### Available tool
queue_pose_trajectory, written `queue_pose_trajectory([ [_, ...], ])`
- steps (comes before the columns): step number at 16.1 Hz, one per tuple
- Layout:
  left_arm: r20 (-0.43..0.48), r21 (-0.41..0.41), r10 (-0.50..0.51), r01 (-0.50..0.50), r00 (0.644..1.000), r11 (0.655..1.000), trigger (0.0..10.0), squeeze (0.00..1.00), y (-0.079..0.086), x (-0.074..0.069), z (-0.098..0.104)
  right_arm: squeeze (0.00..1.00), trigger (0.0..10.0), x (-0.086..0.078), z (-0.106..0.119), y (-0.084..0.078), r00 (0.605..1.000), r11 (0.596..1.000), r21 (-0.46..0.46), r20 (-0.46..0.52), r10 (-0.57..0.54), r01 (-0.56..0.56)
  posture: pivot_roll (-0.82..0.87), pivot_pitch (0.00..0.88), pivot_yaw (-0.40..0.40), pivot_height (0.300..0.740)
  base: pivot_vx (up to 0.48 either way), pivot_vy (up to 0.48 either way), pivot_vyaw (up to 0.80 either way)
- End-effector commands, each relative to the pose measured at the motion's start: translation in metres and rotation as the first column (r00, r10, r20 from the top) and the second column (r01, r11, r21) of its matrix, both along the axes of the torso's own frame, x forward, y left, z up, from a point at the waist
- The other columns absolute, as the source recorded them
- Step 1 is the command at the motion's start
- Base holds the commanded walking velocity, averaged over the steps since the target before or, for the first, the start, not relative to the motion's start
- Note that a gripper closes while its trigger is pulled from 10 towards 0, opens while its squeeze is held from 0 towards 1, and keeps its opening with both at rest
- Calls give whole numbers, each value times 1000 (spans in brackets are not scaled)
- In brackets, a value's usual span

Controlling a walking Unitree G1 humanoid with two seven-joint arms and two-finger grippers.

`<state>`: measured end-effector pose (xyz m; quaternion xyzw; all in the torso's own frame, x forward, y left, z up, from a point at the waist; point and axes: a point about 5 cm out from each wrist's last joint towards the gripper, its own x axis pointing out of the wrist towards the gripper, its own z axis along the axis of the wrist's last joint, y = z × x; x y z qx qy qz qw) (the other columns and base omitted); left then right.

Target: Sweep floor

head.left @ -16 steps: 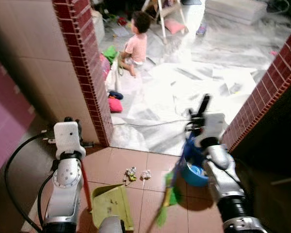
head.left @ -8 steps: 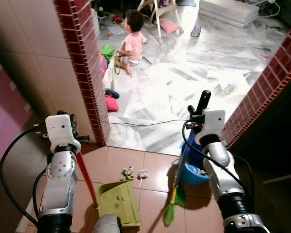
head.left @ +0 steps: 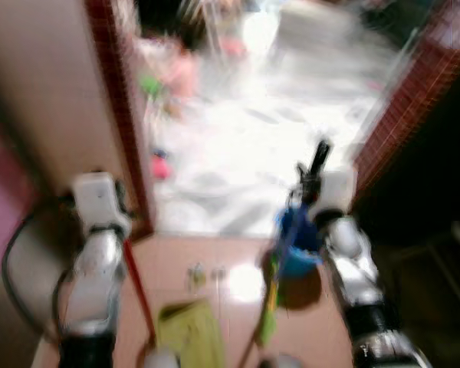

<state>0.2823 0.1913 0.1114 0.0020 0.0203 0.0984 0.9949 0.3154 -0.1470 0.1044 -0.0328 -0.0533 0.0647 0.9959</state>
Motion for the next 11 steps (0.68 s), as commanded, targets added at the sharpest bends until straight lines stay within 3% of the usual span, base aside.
queue_pose_trajectory([
  [1,90,27,-30,28,995,999,10000,0,-9,5,22,0,10000,5,12,-3,999,1000,-5,41,-5,5,30,50,-74,740,0,0,0],
  [8,131,30,10,-14,991,999,10000,0,-3,2,31,0,10000,7,11,5,999,1000,24,37,-4,3,32,47,-58,740,0,0,0],
  [11,146,25,20,-24,989,999,10000,0,-2,5,36,0,10000,7,12,5,999,1000,22,44,3,-4,28,45,-57,740,286,0,488],
])
